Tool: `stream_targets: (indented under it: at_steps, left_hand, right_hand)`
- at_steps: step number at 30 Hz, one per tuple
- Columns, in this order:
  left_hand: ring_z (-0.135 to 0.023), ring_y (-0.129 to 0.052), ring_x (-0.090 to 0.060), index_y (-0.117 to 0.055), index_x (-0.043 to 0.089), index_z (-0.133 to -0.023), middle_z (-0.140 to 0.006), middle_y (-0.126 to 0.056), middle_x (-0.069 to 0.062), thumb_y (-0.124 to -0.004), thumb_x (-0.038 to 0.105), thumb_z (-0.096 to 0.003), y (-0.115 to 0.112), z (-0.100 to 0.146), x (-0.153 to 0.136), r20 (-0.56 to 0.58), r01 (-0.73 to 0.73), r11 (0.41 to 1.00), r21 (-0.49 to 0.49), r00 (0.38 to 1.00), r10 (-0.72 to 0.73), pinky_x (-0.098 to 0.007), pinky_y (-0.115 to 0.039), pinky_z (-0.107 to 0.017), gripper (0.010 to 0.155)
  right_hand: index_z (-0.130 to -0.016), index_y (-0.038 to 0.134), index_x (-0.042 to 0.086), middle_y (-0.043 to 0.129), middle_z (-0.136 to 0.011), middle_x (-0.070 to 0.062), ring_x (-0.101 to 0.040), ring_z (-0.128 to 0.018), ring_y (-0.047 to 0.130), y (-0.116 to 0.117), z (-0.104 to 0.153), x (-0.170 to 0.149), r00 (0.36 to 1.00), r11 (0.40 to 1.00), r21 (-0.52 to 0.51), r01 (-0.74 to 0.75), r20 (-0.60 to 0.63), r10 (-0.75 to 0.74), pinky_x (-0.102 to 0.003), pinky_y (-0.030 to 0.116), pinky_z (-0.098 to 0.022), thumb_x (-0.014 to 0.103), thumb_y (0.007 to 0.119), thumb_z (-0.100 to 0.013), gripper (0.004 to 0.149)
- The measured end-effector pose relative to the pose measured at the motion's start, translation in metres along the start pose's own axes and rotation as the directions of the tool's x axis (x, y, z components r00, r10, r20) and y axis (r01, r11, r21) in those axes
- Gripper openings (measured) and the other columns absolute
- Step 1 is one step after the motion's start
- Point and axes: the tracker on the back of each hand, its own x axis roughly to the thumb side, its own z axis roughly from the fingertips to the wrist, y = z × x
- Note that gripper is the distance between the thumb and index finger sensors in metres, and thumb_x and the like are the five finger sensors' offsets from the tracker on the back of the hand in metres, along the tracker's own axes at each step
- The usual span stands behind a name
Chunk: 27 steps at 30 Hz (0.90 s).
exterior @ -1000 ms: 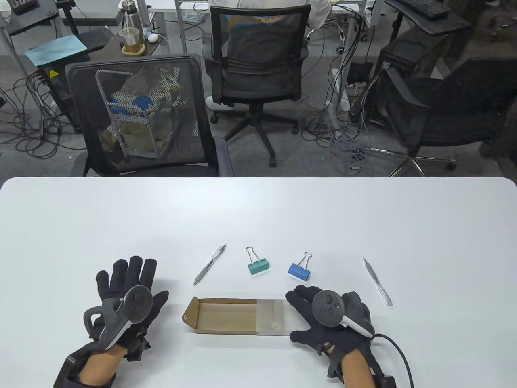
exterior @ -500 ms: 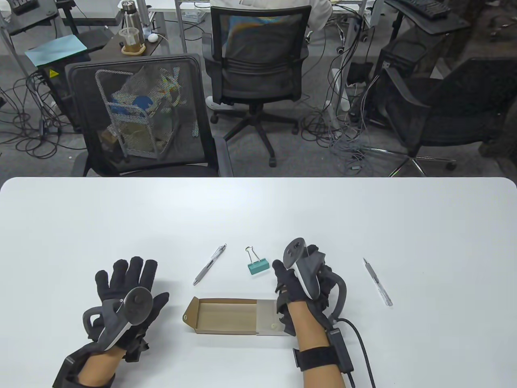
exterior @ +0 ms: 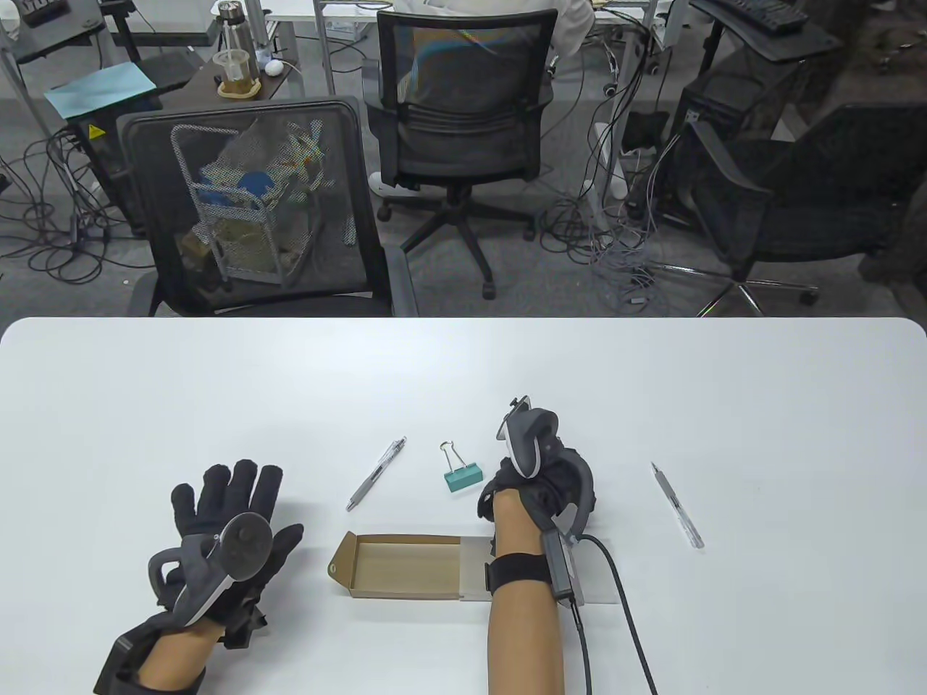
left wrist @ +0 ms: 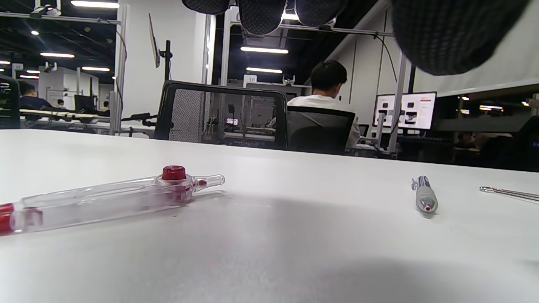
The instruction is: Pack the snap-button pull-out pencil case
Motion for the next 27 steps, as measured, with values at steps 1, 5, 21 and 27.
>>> stream_targets:
  at_steps: [1, 5, 21, 27]
  left_hand:
    - [-0.121, -0.038, -0.03, -0.042, 0.047, -0.11, -0.123, -0.041, 0.01, -0.079, 0.068, -0.0328, 0.0, 0.0, 0.0, 0.002, 0.0, 1.0, 0.001, 1.0, 0.0, -0.066, -0.019, -0.084, 0.088]
    - [-0.121, -0.038, -0.031, -0.042, 0.047, -0.11, -0.123, -0.041, 0.01, -0.079, 0.068, -0.0328, 0.0, 0.0, 0.0, 0.004, 0.005, 1.0, 0.0, 1.0, -0.005, -0.067, -0.019, -0.084, 0.088]
    - [-0.121, -0.037, -0.03, -0.042, 0.046, -0.11, -0.123, -0.041, 0.01, -0.079, 0.068, -0.0328, 0.0, 0.0, 0.0, -0.002, 0.001, 1.0, -0.012, 1.0, -0.001, -0.067, -0.019, -0.083, 0.088]
    - [-0.121, -0.037, -0.031, -0.042, 0.046, -0.11, -0.123, -0.04, 0.01, -0.079, 0.067, -0.0329, 0.001, 0.0, -0.001, -0.005, -0.002, 1.0, -0.022, 1.0, 0.002, -0.066, -0.018, -0.084, 0.088]
  right_hand:
    - [-0.102, 0.056, 0.008, 0.082, -0.097, -0.018, -0.042, -0.08, 0.085, 0.0, 0.001, -0.002, 1.0, 1.0, 0.004, -0.001, -0.005, 0.001, -0.056, 0.072, -0.059, 0.071, 0.068, -0.039, 0.09]
    - [-0.101, 0.058, 0.008, 0.084, -0.095, -0.017, -0.041, -0.078, 0.087, 0.002, 0.005, -0.006, 1.0, 0.999, 0.03, -0.016, -0.018, 0.017, -0.056, 0.073, -0.058, 0.07, 0.068, -0.039, 0.088]
    - [-0.099, 0.065, 0.011, 0.087, -0.09, -0.006, -0.036, -0.074, 0.09, 0.0, 0.008, -0.006, 0.998, 0.998, 0.017, -0.053, -0.023, 0.054, -0.053, 0.075, -0.057, 0.063, 0.072, -0.042, 0.078]
    - [-0.098, 0.066, 0.019, 0.087, -0.09, 0.003, -0.032, -0.076, 0.09, -0.009, 0.014, -0.013, 0.999, 0.999, -0.031, -0.023, 0.049, 0.024, -0.051, 0.075, -0.058, 0.064, 0.072, -0.041, 0.073]
